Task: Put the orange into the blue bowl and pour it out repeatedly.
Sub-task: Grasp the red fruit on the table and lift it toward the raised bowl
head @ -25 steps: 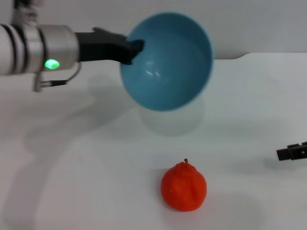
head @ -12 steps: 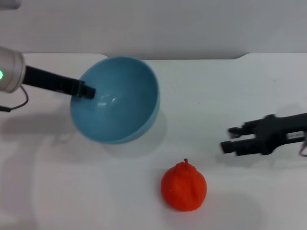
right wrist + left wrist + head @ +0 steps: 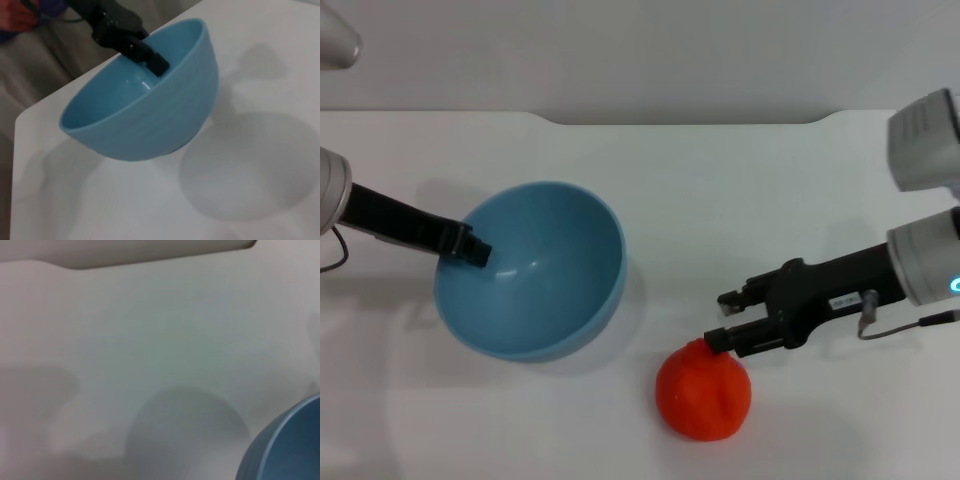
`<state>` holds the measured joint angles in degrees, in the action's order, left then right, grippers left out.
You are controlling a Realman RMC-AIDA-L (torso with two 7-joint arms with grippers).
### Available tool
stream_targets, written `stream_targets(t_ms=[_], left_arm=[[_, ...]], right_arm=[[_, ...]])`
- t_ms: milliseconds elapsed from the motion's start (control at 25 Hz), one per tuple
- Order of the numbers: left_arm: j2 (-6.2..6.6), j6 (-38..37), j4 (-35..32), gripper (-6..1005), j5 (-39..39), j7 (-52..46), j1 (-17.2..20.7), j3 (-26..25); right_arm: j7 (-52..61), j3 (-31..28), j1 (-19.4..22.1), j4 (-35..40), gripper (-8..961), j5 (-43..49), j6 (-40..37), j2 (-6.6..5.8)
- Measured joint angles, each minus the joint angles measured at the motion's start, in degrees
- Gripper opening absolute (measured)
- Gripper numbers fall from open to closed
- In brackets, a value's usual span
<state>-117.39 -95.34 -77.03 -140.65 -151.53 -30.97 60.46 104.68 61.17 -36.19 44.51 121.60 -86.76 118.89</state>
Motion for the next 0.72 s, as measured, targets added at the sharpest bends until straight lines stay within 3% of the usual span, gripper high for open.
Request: stream_targets(t_ms=[720], left_arm=[[-0.33,0.0,0.0,-2,-0.6,0.1,-0.6,0.5]], right_arm=[[-0.3,7.7,-2.4,-12.2,612,-5.6,8.3,0.26]])
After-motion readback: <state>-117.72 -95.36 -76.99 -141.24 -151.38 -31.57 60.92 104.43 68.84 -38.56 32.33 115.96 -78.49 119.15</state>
